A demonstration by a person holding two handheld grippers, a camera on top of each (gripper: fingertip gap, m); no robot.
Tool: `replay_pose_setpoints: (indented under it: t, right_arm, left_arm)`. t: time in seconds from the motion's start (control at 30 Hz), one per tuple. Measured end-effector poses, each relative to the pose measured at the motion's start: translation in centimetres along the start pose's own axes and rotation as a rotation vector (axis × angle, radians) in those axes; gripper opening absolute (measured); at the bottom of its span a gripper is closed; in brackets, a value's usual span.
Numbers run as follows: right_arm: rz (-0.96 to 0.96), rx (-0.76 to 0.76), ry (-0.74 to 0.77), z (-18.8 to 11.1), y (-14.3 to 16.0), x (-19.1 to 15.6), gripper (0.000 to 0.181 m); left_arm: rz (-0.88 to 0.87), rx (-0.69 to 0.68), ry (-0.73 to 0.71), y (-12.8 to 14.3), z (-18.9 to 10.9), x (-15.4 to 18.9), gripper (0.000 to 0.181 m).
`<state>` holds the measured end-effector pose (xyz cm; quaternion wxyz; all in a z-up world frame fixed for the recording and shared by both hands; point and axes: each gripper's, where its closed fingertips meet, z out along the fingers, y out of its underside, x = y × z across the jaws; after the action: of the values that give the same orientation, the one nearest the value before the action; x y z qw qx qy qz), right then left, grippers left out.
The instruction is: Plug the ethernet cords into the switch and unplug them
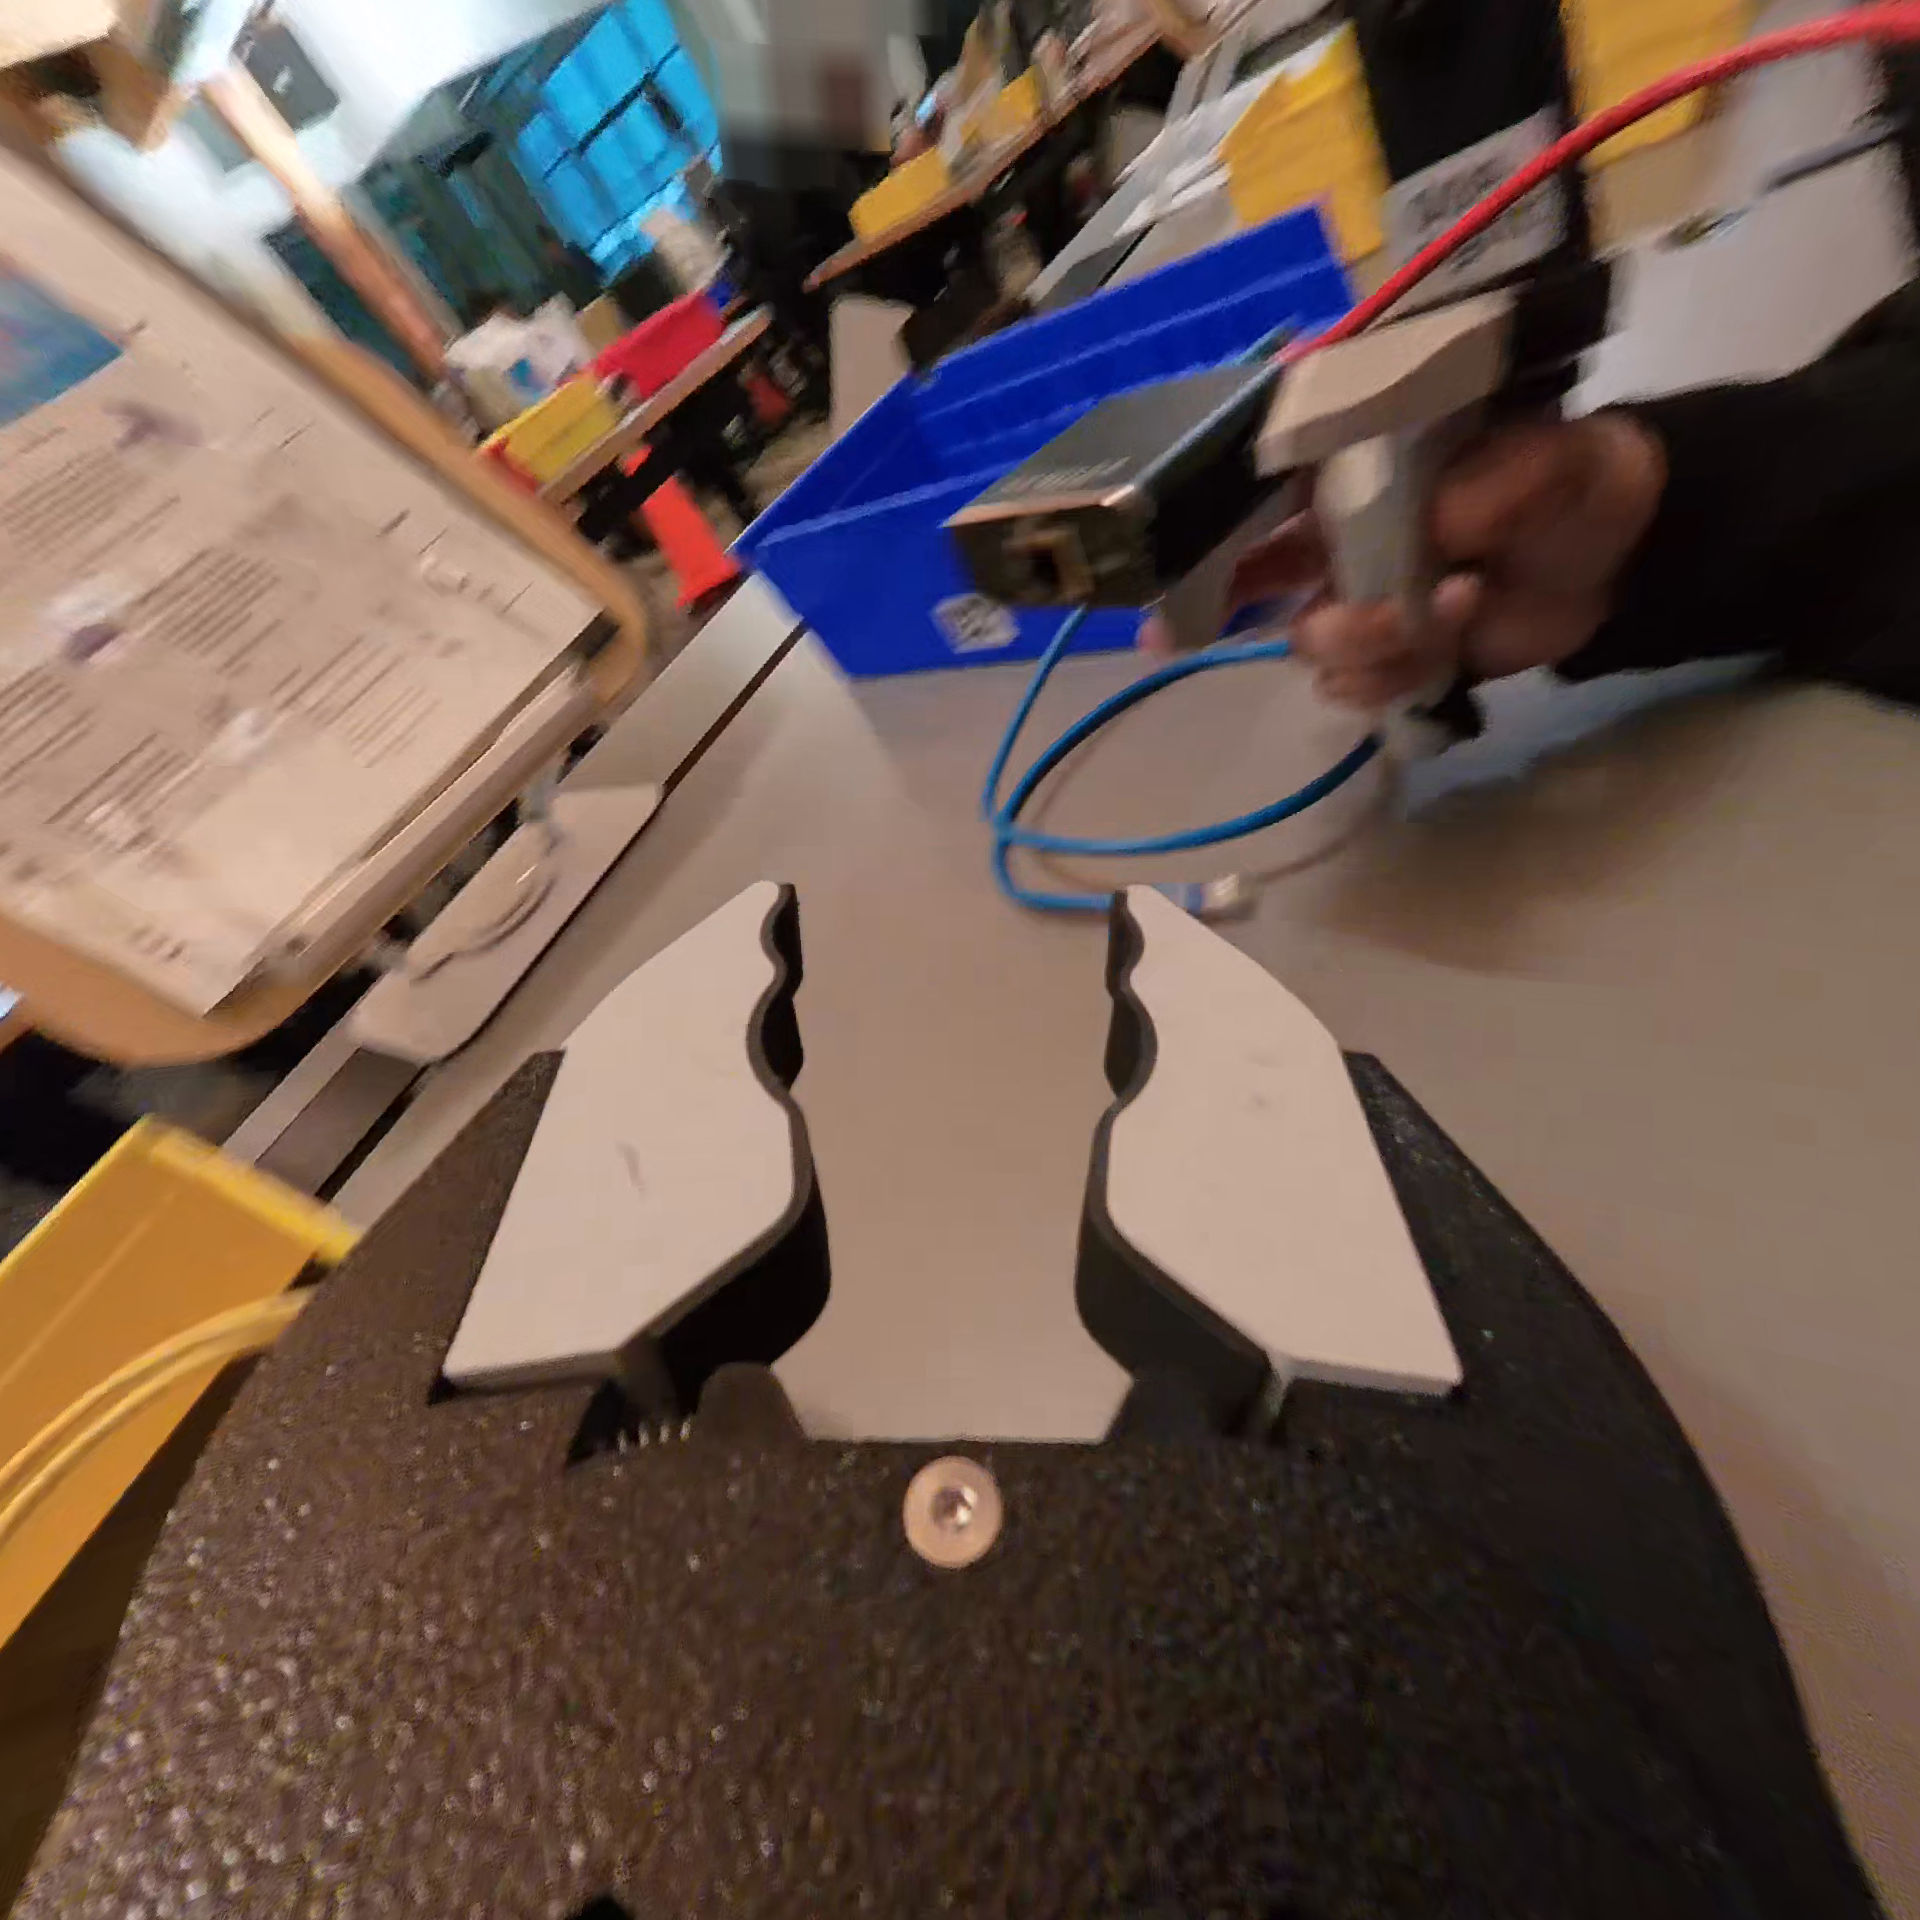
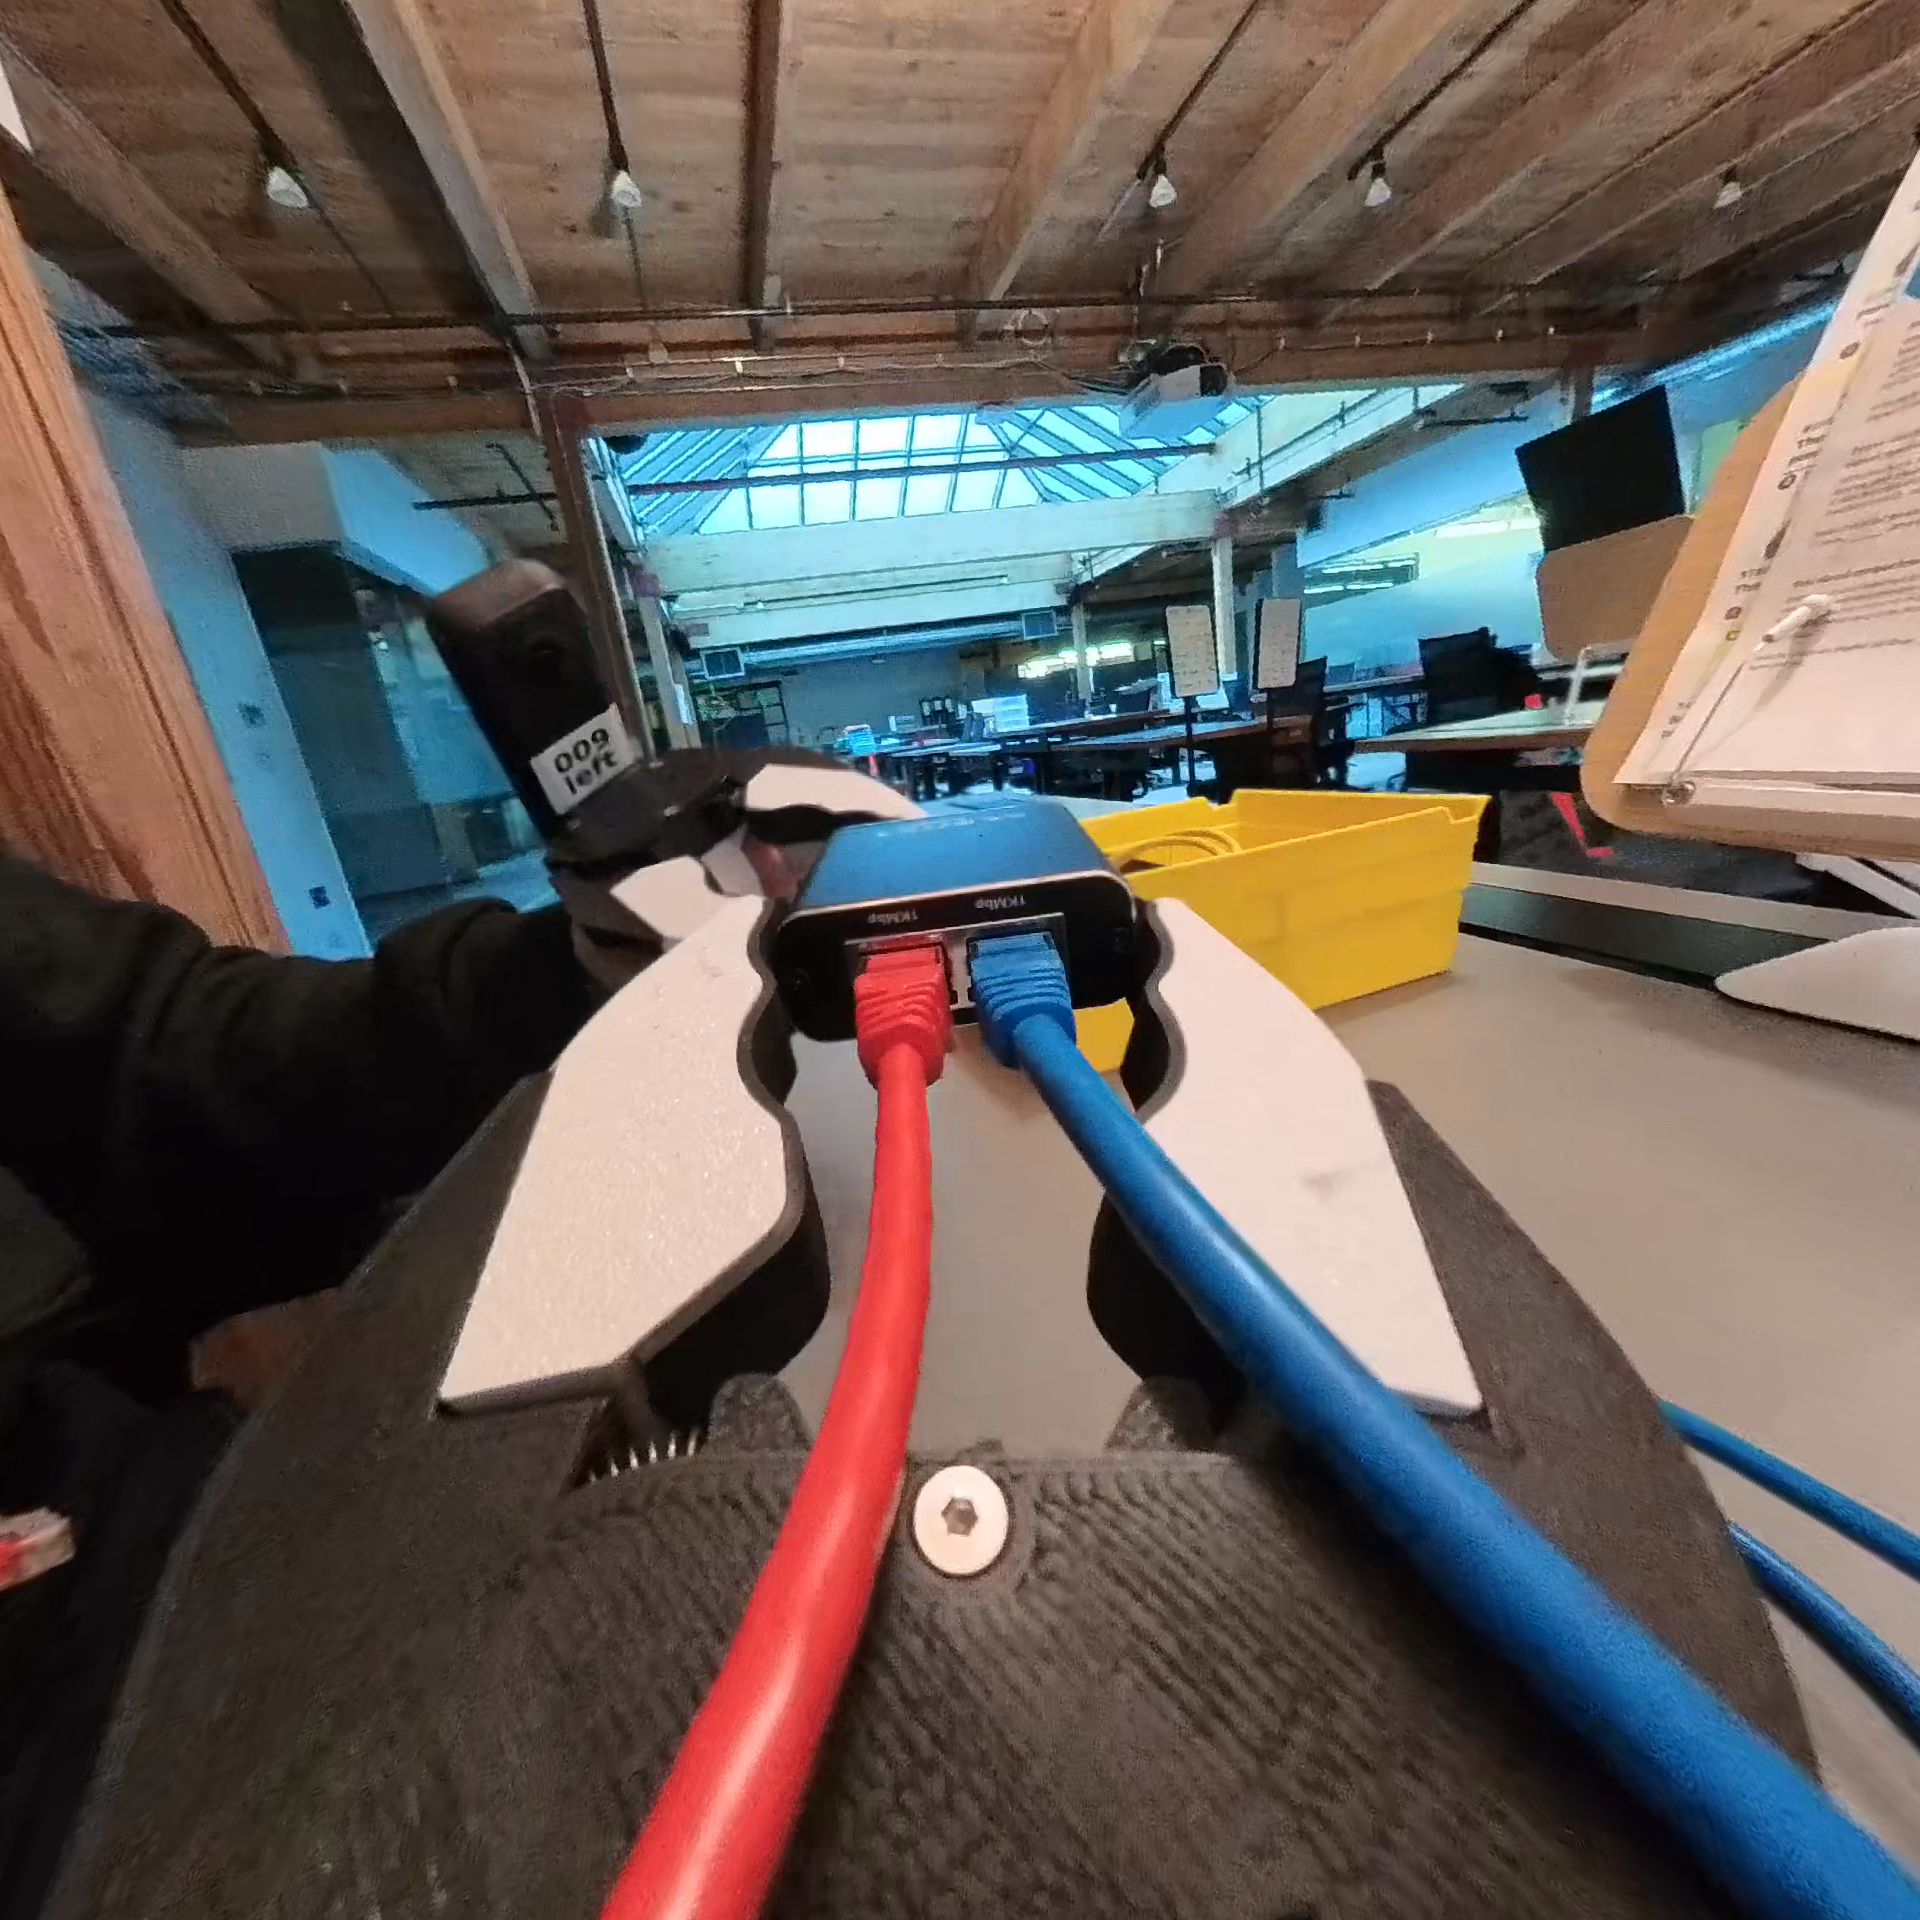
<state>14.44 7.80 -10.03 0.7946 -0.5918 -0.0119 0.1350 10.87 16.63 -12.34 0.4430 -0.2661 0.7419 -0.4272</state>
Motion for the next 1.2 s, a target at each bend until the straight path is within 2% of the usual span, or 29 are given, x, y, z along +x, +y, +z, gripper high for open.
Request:
replay_pose_setpoints:
  t: [0.1,0.17,0.23,0.27,0.4,0.47,0.53,0.6,0.7,0.77,0.9,1.0,1.1,1.2]
  right_arm:
    - [-0.029,-0.004,0.005,0.0,0.4,0.0,0.063]
    - [-0.033,-0.015,0.004,0.2,0.8,0.0,0.063]
    - [-0.039,-0.034,0.001,0.4,1.3,0.0,0.063]
    - [-0.042,-0.033,0.001,0.5,1.3,-0.1,0.063]
    - [-0.047,-0.039,-0.005,0.4,1.6,-0.2,0.064]
    - [-0.043,-0.026,-0.007,0.2,1.5,-0.2,0.063]
    - [-0.037,-0.016,-0.014,0.1,1.3,-0.3,0.063]
    - [-0.039,-0.01,-0.03,0.1,1.2,-0.5,0.064]
    - [-0.026,0.011,-0.076,0.0,0.9,-1.2,0.063]
    - [-0.011,0.034,-0.096,-0.1,0.5,-1.4,0.063]
    - [-0.016,-0.004,-0.031,-0.3,1.1,-0.3,0.063]
    - [-0.024,-0.005,-0.031,-0.2,1.1,-0.4,0.063]
    - [-0.023,-0.001,-0.041,-0.2,1.0,-0.6,0.063]
    - [-0.021,0.001,-0.052,0.0,1.0,-0.7,0.063]
  left_arm:
    - [-0.063,-0.196,-0.271,3.2,-2.5,-7.6,0.055]
    - [-0.197,-0.394,-0.369,6.6,-4.4,-11.9,0.054]
    - [-0.346,-0.589,-0.352,10.3,-4.8,-14.0,0.05]
    - [-0.421,-0.626,-0.323,11.7,-4.3,-14.6,0.049]
    - [-0.801,-0.572,-0.185,14.9,-0.5,-15.6,0.041]
    - [-0.943,-0.508,-0.108,15.2,1.1,-15.6,0.038]
    - [-1.012,-0.462,-0.06,15.5,2.0,-15.7,0.032]
    - [-1.094,-0.45,-0.035,15.8,2.4,-15.7,0.036]
    - [-1.137,-0.401,0.033,15.1,2.7,-15.3,0.019]
    - [-1.126,-0.362,0.064,14.5,2.5,-15.3,0.0]
    - [-1.009,-0.166,0.052,10.6,1.1,-16.4,0.0]
    - [-0.898,-0.108,0.049,7.2,-0.5,-16.5,0.0]
    - [-0.869,-0.231,-0.06,7.1,-1.6,-17.4,0.001]
    - [-0.911,-0.401,-0.149,10.0,-1.1,-18.0,0.003]
